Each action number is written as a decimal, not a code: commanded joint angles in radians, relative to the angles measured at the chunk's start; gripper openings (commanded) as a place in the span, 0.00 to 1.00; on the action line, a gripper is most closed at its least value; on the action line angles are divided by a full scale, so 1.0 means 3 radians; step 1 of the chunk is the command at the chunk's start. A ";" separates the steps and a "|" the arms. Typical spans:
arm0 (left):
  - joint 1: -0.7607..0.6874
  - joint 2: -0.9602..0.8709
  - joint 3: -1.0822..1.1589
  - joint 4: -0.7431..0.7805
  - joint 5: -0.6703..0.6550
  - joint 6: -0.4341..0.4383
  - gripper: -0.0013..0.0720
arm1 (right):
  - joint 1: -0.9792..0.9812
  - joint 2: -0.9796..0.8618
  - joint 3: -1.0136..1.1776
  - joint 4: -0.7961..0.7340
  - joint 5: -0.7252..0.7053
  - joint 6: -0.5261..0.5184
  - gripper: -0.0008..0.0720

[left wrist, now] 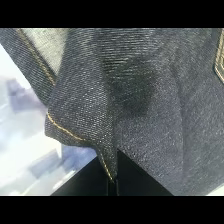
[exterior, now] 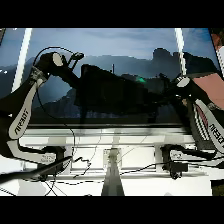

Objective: Fold the clothes and pants, and hang the long-sleeved shirts on hangers.

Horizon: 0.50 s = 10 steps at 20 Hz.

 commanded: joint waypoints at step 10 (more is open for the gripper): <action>0.0057 0.0022 0.0004 0.0127 -0.0085 -0.0013 0.04 | -0.0001 0.0088 0.0599 0.0301 0.0221 -0.0003 0.97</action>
